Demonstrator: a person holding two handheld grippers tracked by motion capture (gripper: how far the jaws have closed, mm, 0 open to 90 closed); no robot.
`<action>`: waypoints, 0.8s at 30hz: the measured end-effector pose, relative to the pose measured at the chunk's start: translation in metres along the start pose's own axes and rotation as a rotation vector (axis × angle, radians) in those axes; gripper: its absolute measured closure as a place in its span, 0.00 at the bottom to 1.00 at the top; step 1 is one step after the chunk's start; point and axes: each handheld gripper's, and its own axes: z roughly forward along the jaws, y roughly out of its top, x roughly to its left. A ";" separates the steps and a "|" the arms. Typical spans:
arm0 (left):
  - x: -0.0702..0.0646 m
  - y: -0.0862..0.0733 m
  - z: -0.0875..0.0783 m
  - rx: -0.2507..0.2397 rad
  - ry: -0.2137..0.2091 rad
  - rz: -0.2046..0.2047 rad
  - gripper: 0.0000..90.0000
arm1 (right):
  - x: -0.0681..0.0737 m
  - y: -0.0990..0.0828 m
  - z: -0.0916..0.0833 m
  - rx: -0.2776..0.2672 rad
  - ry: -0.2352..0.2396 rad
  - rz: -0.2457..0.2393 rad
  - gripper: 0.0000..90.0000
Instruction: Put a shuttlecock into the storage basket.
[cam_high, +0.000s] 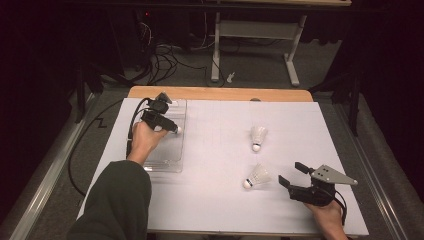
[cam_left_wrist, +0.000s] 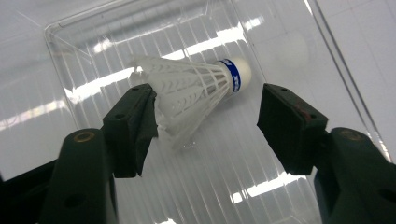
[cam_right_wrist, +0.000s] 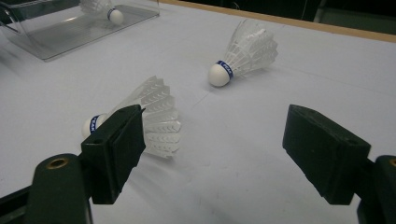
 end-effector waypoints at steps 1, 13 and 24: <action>0.001 -0.001 -0.002 -0.012 -0.011 -0.007 0.40 | 0.000 0.000 0.000 -0.001 0.001 0.000 0.23; 0.000 -0.015 -0.020 -0.093 -0.076 -0.010 0.39 | 0.000 0.000 0.000 -0.001 -0.001 0.001 0.23; -0.004 -0.025 -0.039 -0.178 -0.076 0.008 0.39 | 0.000 0.000 0.000 0.000 -0.002 0.004 0.23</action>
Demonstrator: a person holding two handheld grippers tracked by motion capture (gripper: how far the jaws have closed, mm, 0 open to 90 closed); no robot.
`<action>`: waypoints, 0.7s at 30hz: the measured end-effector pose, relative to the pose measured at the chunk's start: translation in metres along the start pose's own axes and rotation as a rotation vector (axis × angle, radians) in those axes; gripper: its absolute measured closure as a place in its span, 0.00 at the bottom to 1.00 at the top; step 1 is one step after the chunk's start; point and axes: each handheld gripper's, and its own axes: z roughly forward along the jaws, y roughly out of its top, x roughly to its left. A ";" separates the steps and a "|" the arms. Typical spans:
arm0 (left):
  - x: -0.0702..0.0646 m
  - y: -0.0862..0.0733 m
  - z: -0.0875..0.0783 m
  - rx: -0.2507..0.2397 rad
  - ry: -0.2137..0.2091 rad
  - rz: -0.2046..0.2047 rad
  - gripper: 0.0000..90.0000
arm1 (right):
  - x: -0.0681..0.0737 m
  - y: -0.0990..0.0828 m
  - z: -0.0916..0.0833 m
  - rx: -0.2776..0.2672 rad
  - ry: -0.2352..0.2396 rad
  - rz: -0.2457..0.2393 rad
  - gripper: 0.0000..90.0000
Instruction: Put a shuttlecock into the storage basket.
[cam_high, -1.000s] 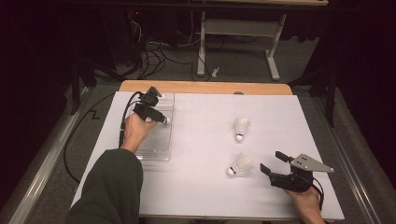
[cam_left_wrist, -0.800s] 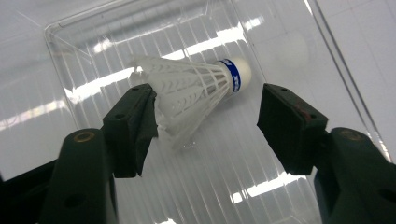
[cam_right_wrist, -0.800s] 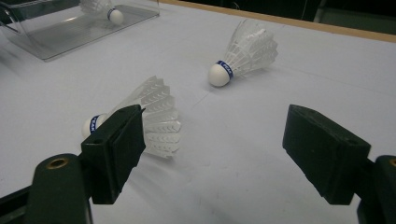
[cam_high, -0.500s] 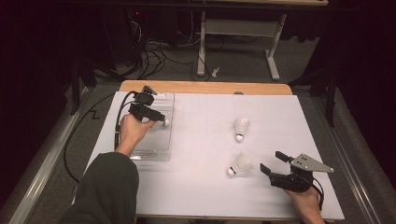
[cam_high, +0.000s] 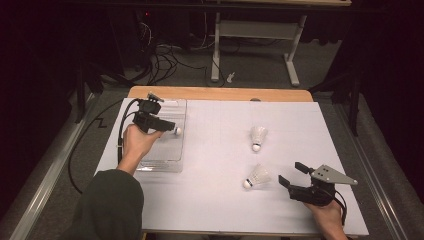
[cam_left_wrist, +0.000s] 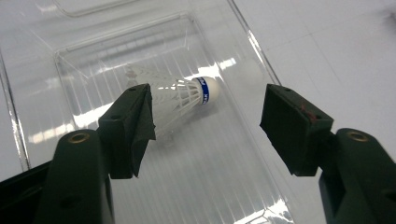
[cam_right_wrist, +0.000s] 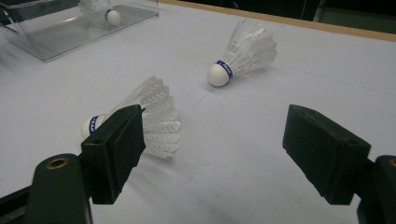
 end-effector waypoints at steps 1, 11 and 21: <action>0.000 0.000 0.000 0.000 0.000 0.000 0.40 | 0.000 0.000 0.000 -0.001 0.000 0.000 0.23; -0.008 -0.014 -0.011 -0.109 0.000 0.008 0.39 | 0.000 0.000 0.000 -0.001 0.001 0.002 0.23; -0.012 -0.030 -0.014 -0.246 0.024 -0.012 0.40 | 0.000 0.000 0.000 -0.002 0.001 0.002 0.23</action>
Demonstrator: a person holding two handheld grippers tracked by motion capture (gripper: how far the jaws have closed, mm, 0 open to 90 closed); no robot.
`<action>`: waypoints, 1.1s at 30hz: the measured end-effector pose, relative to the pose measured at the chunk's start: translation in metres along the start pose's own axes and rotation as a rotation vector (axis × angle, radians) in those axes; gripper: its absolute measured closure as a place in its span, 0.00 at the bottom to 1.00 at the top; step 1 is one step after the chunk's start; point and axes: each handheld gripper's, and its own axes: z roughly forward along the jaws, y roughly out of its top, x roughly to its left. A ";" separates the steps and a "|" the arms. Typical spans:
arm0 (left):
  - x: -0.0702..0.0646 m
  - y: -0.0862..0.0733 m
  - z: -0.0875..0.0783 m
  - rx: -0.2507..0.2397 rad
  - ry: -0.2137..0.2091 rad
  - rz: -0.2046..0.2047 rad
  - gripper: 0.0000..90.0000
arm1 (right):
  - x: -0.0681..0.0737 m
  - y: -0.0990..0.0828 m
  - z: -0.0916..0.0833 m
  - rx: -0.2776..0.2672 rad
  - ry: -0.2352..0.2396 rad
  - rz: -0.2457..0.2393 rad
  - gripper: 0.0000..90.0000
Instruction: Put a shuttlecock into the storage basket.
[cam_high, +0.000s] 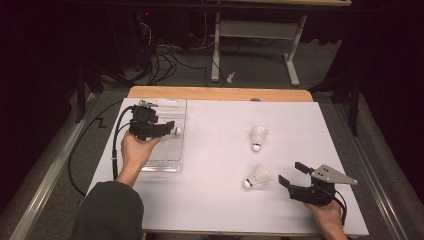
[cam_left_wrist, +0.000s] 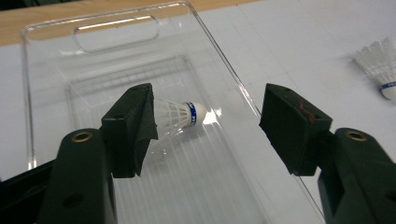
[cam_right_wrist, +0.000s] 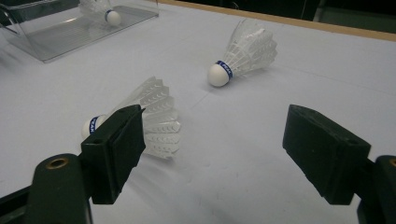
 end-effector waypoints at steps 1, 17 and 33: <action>-0.002 -0.002 -0.001 -0.019 0.011 0.003 0.40 | 0.000 0.000 0.000 0.000 0.000 0.000 0.23; -0.012 -0.027 -0.016 -0.188 0.022 0.023 0.40 | 0.000 0.000 0.000 -0.001 -0.001 -0.002 0.23; -0.017 -0.049 -0.037 -0.231 0.006 0.028 0.41 | 0.001 0.000 0.001 0.000 -0.002 -0.007 0.23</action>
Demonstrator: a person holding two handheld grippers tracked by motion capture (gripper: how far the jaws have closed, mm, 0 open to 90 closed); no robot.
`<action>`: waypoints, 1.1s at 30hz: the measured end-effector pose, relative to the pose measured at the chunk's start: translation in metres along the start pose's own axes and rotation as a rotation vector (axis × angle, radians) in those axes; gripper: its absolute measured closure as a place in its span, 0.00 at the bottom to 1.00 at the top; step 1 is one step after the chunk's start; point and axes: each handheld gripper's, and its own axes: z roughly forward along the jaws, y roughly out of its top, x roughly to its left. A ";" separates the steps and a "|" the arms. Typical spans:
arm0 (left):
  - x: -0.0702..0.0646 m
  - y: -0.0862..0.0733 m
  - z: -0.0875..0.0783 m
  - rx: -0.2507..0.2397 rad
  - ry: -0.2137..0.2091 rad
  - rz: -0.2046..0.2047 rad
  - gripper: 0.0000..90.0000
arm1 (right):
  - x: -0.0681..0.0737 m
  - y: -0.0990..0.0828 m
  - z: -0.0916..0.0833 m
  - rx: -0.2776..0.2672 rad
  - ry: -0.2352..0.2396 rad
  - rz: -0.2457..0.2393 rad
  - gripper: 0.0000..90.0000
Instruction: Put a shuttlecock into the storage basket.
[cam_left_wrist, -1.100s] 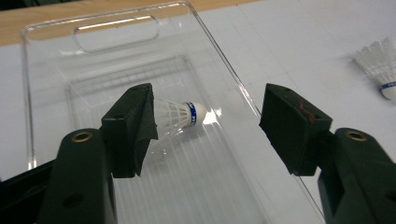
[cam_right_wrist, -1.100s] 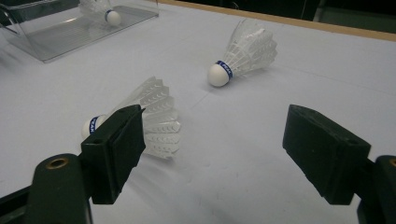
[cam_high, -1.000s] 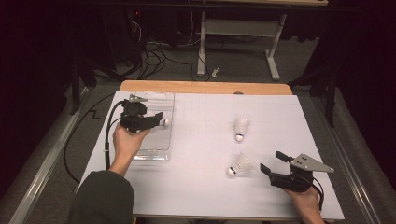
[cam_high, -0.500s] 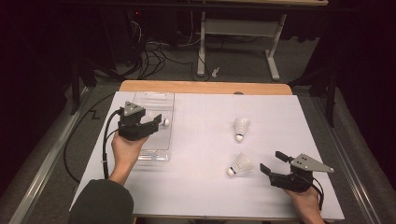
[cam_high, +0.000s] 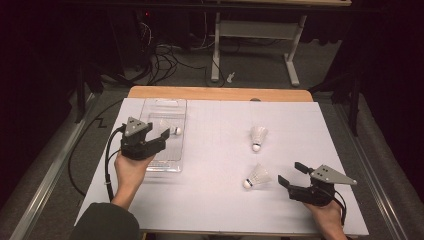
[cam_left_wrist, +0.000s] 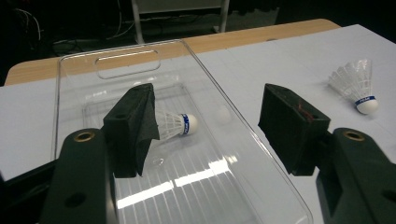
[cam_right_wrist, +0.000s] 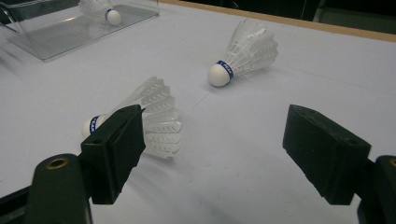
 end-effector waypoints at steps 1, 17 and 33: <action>0.000 0.000 0.000 0.000 0.000 0.000 0.41 | 0.000 0.000 0.000 0.000 0.000 0.000 0.23; -0.007 -0.017 -0.025 -0.042 -0.047 -0.013 0.41 | 0.000 0.000 0.000 0.000 -0.004 0.003 0.23; -0.007 -0.046 -0.045 -0.062 -0.036 -0.014 0.42 | -0.001 0.000 0.000 -0.002 -0.005 0.008 0.23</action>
